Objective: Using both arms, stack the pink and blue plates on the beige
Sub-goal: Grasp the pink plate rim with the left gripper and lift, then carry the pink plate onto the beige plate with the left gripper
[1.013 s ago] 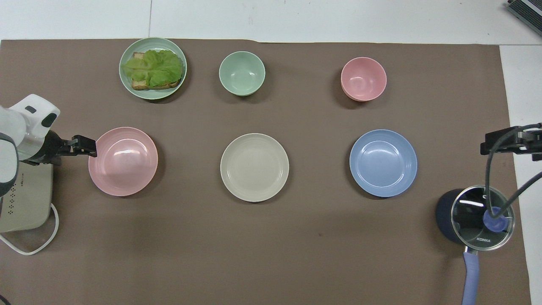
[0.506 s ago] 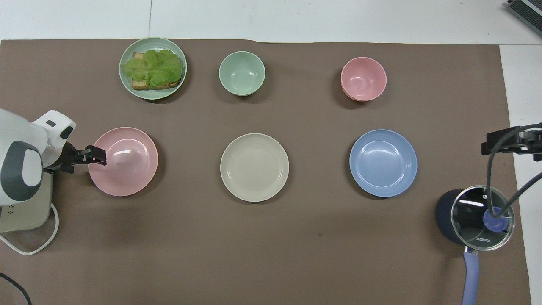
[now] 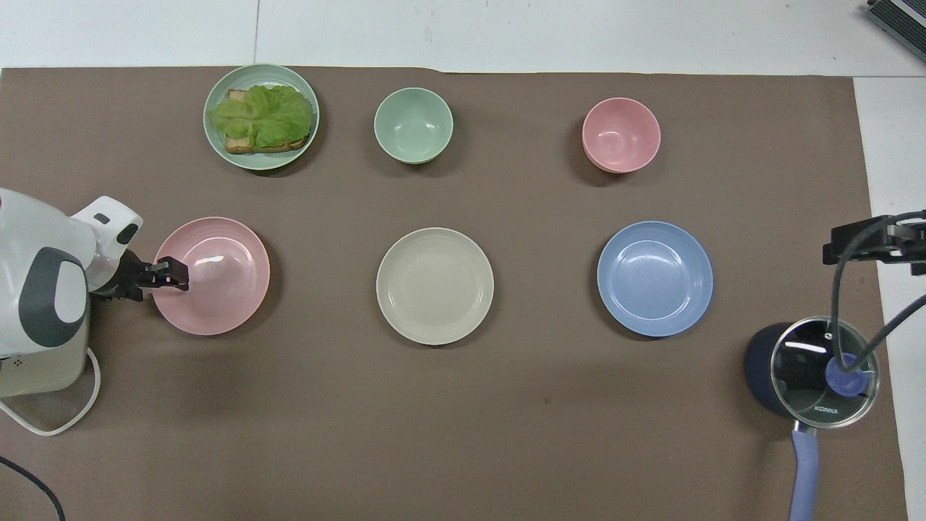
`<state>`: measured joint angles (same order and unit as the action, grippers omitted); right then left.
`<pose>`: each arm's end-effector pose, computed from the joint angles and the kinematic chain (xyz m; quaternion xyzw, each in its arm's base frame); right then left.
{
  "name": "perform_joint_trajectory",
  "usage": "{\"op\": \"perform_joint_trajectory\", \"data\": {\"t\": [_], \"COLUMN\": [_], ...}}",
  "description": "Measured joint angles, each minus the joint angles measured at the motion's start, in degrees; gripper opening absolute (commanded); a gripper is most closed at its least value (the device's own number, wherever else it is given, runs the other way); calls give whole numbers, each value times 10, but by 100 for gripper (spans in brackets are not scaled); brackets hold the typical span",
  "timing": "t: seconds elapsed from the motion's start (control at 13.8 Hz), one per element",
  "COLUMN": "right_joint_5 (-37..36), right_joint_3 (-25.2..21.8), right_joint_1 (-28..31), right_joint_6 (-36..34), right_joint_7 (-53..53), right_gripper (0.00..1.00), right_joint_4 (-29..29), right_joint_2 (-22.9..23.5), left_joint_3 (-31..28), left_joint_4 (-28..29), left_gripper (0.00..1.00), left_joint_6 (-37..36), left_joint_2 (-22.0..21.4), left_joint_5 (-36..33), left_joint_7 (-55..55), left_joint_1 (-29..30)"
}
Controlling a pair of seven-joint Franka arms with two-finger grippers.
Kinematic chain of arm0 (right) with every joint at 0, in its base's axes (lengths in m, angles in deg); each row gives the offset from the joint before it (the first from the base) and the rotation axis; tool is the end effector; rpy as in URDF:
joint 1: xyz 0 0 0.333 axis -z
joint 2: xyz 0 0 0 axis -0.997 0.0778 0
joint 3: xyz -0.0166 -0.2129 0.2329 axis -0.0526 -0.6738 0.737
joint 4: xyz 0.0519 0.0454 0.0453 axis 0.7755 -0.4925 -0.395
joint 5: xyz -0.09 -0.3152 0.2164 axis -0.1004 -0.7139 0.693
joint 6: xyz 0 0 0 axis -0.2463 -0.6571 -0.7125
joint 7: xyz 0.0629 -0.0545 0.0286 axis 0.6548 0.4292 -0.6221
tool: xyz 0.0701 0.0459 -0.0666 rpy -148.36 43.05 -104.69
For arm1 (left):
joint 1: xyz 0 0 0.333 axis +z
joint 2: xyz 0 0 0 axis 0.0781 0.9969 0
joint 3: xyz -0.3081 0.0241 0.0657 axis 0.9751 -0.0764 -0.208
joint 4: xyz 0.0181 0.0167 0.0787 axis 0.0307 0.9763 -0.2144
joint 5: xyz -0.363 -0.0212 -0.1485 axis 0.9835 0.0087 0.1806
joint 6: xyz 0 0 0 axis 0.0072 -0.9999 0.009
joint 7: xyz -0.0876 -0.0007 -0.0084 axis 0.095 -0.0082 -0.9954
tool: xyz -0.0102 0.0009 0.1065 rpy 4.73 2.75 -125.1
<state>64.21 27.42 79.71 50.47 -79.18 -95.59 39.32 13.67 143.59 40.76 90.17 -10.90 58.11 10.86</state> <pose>0.5313 -0.0281 0.6401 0.9972 -0.0745 -0.0086 0.0078 0.5569 0.0518 0.3071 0.9944 0.0860 -0.0610 0.0106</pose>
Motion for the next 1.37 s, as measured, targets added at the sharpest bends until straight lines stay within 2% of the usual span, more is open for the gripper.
{"op": "perform_joint_trajectory", "data": {"t": [0.29, 0.8, 1.09, 1.37], "right_joint_5": [0, 0, 0, 0], "right_joint_3": [0, -1, -1, -2], "right_joint_1": [0, 0, 1, 2], "right_joint_6": [0, 0, 0, 0], "right_joint_7": [0, 0, 0, 0], "right_gripper": [100, 100, 100, 100], "right_joint_4": [0, -2, -2, -3], "right_joint_2": [0, -1, -1, -1], "left_joint_3": [0, 11, 14, 38], "left_joint_4": [-6, -89, -143, -154], "left_gripper": [0, 0, 0, 0], "left_joint_6": [-8, -134, -206, -226], "left_joint_2": [0, -8, -12, -34], "left_joint_5": [0, 5, 45, 84], "left_joint_7": [0, -2, 0, 23], "left_joint_1": [0, -7, -42, -68]}}
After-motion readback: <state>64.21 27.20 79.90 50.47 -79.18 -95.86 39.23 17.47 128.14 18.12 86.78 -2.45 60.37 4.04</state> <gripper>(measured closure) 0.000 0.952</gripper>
